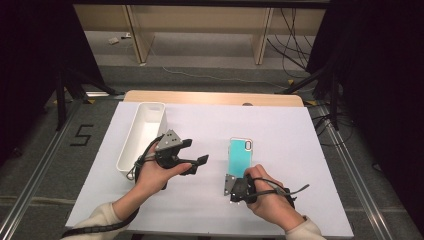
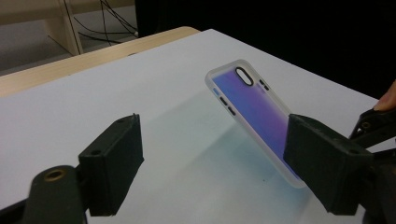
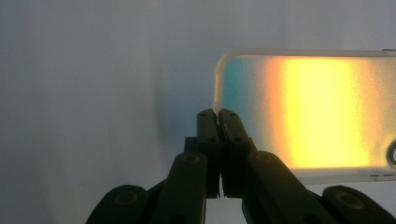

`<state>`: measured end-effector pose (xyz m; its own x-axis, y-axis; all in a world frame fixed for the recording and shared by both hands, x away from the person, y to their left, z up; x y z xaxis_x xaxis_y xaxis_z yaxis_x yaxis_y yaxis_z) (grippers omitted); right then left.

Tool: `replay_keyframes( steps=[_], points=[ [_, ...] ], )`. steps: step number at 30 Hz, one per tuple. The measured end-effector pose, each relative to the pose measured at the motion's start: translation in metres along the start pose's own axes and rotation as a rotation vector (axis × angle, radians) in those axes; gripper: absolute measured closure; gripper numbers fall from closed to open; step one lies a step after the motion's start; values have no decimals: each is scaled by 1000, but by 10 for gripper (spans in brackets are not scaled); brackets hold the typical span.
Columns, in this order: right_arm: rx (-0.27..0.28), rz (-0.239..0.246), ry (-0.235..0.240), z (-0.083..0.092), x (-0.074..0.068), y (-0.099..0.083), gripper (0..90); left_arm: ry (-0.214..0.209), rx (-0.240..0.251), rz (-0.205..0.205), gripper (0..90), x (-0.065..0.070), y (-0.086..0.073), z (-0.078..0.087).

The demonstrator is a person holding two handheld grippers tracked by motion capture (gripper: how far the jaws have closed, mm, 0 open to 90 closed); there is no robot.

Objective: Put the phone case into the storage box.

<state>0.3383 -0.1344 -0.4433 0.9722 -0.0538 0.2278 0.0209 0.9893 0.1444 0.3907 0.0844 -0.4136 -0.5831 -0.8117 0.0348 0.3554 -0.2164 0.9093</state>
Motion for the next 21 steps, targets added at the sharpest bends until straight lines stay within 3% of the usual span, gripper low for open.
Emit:
replay_keyframes(
  steps=[3, 4, 11, 13, 15, 19, 21],
  points=[
    [5, 3, -5, 0, 0, 1, 890, 3, -10, 6, 192, 1, 0, -5],
    [4, -31, -1, 0, -3, 1, 891, 3, -13, 3, 192, 0, 0, -6],
    [6, -18, -11, 0, -2, 2, 891, 0, -31, 12, 203, 5, 6, -20],
    [6, 23, -12, 0, 0, 3, 891, 4, -41, 5, 206, 7, 7, -25],
    [9, -17, -11, 1, -3, 3, 891, -1, -50, 4, 216, 9, 7, -31],
    [10, -22, -12, 0, -4, 3, 891, -11, -81, 28, 242, 13, 9, -44],
    [10, -1, -15, 0, -2, 4, 891, -19, -92, 36, 263, 15, 10, -51]
  ],
)
Point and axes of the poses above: each handheld gripper's, and its own axes: z roughly backward along the jaws, y roughly out of its top, x roughly to its right, the point moved 2 cm from there along -z, roughly forward along the jaws, and after that the axes turned 15 degrees about y, right-handed, at the moved point
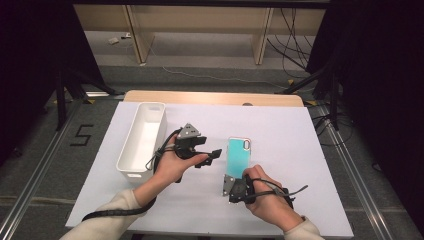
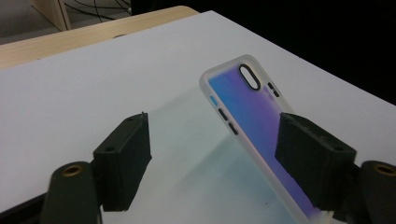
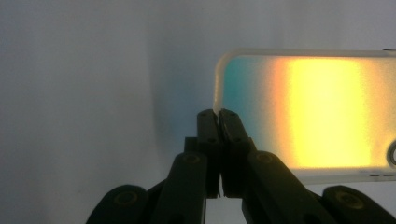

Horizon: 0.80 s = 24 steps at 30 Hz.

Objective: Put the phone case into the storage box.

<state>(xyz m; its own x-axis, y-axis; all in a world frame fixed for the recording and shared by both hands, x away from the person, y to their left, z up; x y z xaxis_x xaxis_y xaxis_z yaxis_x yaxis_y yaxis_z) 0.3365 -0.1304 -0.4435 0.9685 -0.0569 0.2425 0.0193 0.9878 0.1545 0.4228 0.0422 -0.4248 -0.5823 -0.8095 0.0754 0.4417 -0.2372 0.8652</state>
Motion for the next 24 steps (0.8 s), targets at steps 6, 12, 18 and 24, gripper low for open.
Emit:
replay_keyframes(
  steps=[6, 12, 18, 24],
  points=[
    [2, 20, -5, 0, 0, 0, 891, 5, -55, 0, 333, 7, 4, -19],
    [0, 22, -6, -1, 0, 0, 891, 4, -85, 11, 386, 11, 7, -34],
    [-1, -6, -3, -1, -3, 1, 891, -4, -112, 33, 445, 14, 9, -44],
    [0, 35, -14, -1, -1, 2, 891, -31, -139, 64, 530, 15, 11, -49]
  ],
)
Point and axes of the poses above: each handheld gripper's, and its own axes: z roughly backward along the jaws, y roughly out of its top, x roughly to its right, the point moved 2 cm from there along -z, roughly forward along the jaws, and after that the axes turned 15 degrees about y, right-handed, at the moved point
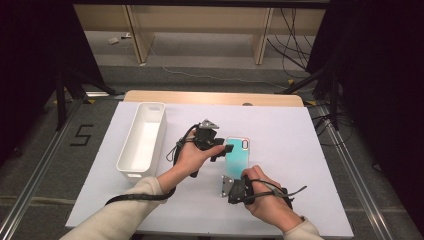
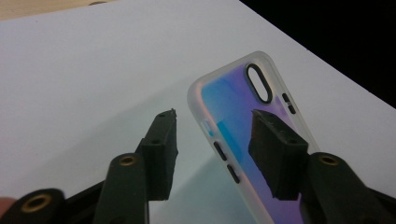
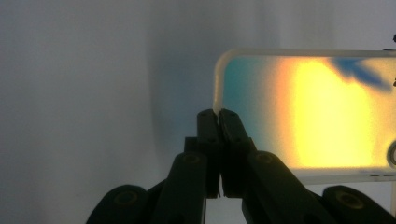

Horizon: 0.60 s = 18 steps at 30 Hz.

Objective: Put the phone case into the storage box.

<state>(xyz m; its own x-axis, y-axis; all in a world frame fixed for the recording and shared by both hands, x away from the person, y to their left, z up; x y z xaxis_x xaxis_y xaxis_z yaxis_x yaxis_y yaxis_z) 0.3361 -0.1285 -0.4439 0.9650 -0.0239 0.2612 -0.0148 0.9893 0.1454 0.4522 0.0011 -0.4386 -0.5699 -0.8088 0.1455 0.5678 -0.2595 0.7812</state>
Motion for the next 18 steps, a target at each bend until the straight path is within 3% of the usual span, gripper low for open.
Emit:
replay_keyframes(
  steps=[5, 7, 11, 12, 15, 18],
  points=[
    [-5, -15, -6, 1, -1, 1, 891, -12, -6, 25, 608, 0, 0, -2],
    [-3, 4, -9, 1, 0, 0, 891, -20, -3, 18, 631, 0, 0, -2],
    [-7, -27, 7, -1, -3, 1, 891, -38, -3, 49, 670, -2, 0, 0],
    [-2, 6, 0, -2, 0, 0, 891, -37, -3, 46, 677, -2, 0, 0],
    [-8, 22, -1, -2, 0, 1, 891, -45, -3, 59, 703, -3, 1, 3],
    [-7, 9, 6, -5, -1, 2, 892, -58, 11, 75, 738, -3, 1, 6]
  ],
)
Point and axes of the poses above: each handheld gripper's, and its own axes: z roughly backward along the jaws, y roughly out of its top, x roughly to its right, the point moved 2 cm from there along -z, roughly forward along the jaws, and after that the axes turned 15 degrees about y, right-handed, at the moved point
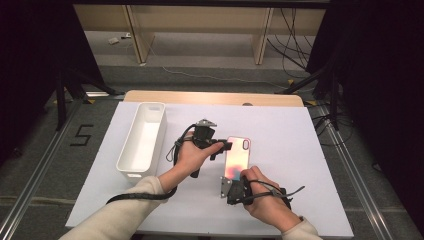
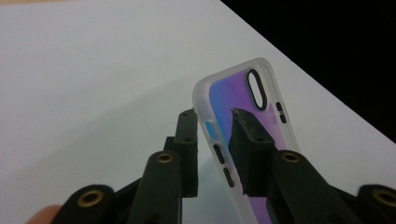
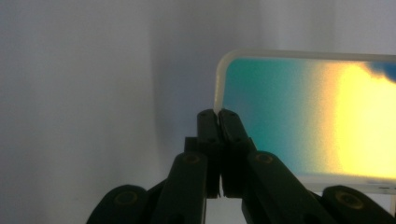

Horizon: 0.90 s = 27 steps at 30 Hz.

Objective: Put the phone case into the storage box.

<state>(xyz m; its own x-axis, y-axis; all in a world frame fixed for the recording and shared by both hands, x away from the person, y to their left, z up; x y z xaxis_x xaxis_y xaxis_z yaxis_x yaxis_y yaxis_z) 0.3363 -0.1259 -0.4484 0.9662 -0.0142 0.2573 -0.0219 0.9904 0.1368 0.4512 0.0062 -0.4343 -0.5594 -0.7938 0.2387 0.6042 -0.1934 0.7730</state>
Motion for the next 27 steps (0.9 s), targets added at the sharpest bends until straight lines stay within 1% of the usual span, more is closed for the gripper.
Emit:
replay_keyframes(
  steps=[1, 2, 3, 4, 6, 7, 8, 9, 10, 11, 12, 15, 16, 17, 18, 21, 23, 25, 26, 27],
  points=[
    [-3, 3, -1, -1, 0, 0, 892, -8, 7, 5, 747, 0, 0, 1],
    [-7, 2, -6, -1, 0, 1, 893, -7, 16, 10, 754, 1, 0, 2],
    [-5, 4, -3, -1, 1, 1, 892, -14, 17, 13, 760, 1, 0, 4],
    [-6, -25, 1, -1, -1, 2, 893, -18, 22, 23, 767, 2, 0, 5],
    [-4, -2, -2, -3, 0, 2, 893, -30, 25, 38, 781, 3, 0, 7],
    [-10, 27, -7, -3, 2, 2, 893, -42, 26, 40, 789, 4, 0, 8],
    [-5, 16, -4, -3, 1, 3, 893, -46, 28, 52, 798, 5, 1, 9],
    [-9, -1, 1, -3, 0, 3, 893, -53, 25, 50, 805, 5, 1, 10],
    [-7, -8, 1, -4, -1, 3, 893, -56, 30, 53, 810, 6, 1, 11],
    [-7, -9, 0, -4, 0, 3, 893, -60, 34, 56, 814, 7, 1, 12],
    [-6, 1, 0, -4, 0, 3, 893, -60, 33, 60, 818, 7, 1, 13],
    [-4, -13, -5, -4, 0, 2, 892, -69, 42, 63, 828, 9, 2, 14],
    [-2, -7, -9, -4, 1, 2, 892, -69, 43, 59, 829, 9, 2, 15],
    [-5, 15, -14, -4, 3, 1, 892, -70, 47, 60, 831, 9, 2, 15],
    [1, -31, -6, -4, 0, 2, 891, -74, 50, 60, 832, 10, 2, 16],
    [10, -26, -3, -5, 1, 2, 890, -76, 55, 58, 836, 10, 2, 18],
    [11, -33, -6, -4, 1, 2, 889, -78, 57, 69, 837, 10, 2, 20],
    [15, -30, -12, -4, 1, 2, 887, -68, 66, 69, 837, 10, 2, 22],
    [16, -29, -11, -4, 1, 2, 886, -78, 68, 65, 838, 10, 2, 22],
    [17, -27, -9, -3, 2, 2, 883, -78, 69, 64, 838, 10, 2, 23]
  ],
)
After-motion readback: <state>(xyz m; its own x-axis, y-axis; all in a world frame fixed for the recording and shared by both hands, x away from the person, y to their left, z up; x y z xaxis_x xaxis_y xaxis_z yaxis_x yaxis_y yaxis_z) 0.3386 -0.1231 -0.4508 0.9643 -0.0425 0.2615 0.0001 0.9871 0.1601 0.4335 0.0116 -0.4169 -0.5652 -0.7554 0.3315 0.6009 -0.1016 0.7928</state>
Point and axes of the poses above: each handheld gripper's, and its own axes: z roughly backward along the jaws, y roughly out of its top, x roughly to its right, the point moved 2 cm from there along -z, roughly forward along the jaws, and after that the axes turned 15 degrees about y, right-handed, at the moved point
